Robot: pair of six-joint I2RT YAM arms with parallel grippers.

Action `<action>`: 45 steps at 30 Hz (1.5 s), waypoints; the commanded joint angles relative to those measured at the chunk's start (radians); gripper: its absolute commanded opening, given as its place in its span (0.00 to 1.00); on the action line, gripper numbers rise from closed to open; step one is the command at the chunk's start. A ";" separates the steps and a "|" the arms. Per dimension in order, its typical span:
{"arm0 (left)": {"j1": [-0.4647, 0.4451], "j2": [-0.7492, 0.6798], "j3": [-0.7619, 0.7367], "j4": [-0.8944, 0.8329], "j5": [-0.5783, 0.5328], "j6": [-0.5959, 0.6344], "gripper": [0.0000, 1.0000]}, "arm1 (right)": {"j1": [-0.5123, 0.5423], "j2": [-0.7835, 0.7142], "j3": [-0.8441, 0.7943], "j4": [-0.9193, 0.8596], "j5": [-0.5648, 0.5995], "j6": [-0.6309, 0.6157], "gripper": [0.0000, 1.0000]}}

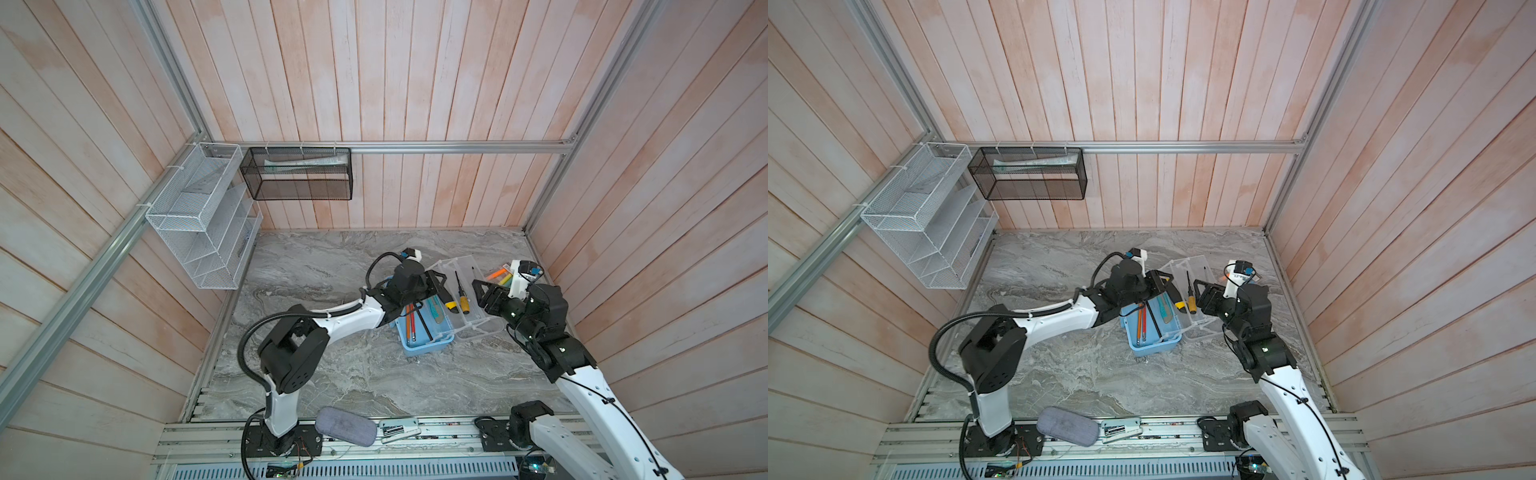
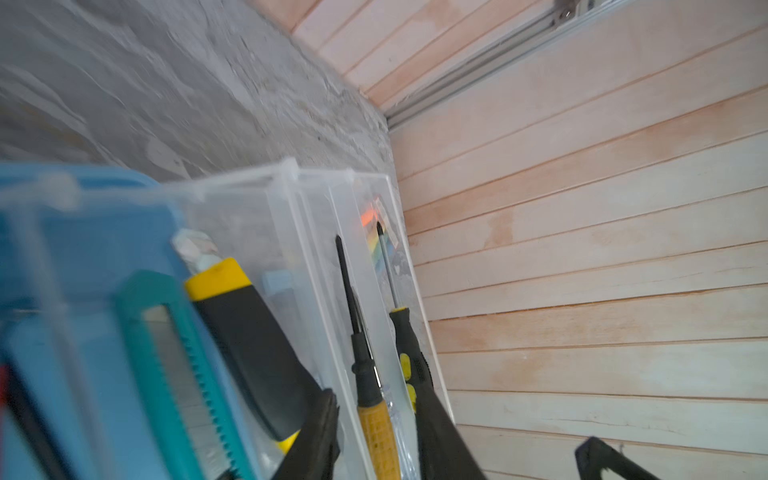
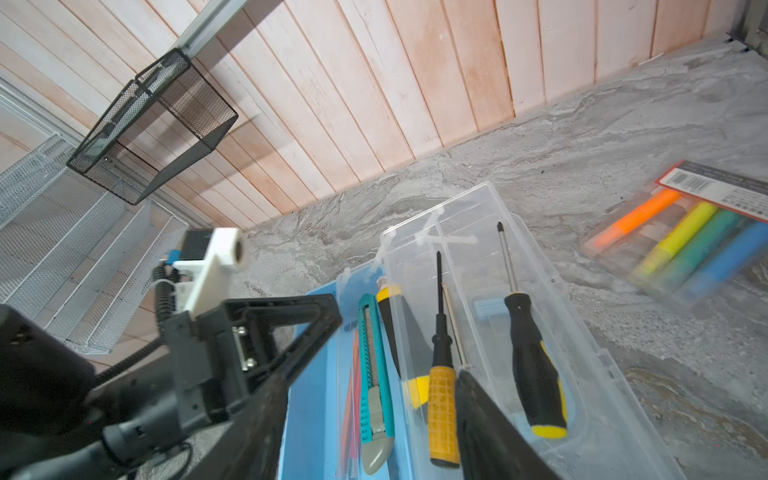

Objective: Pack the tool kit
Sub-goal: 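Draw the left arm back while the right gripper reaches to the clear-handled screwdriver, then close the right gripper on the clear-handled screwdriver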

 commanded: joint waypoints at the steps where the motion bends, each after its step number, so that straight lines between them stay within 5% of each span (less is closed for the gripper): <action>1: 0.042 -0.162 -0.111 -0.088 -0.040 0.146 0.39 | 0.141 0.072 0.068 -0.003 0.148 -0.022 0.63; 8: 0.127 -0.509 -0.318 -0.369 -0.206 0.242 0.50 | 0.453 0.336 0.249 -0.018 0.368 -0.061 0.64; 18: 0.456 -0.987 -0.514 -0.684 -0.147 0.237 0.57 | 0.618 0.816 0.581 -0.112 0.331 0.078 0.66; 21: 0.586 -1.042 -0.542 -0.710 -0.074 0.265 0.59 | 0.656 0.968 0.727 -0.172 0.313 0.104 0.67; 28: 0.904 -1.091 -0.638 -0.623 0.296 0.275 0.59 | 0.674 1.221 0.967 -0.225 0.205 0.219 0.64; 45: 1.099 -1.047 -0.730 -0.530 0.490 0.301 0.57 | 0.757 1.671 1.491 -0.586 0.167 0.269 0.48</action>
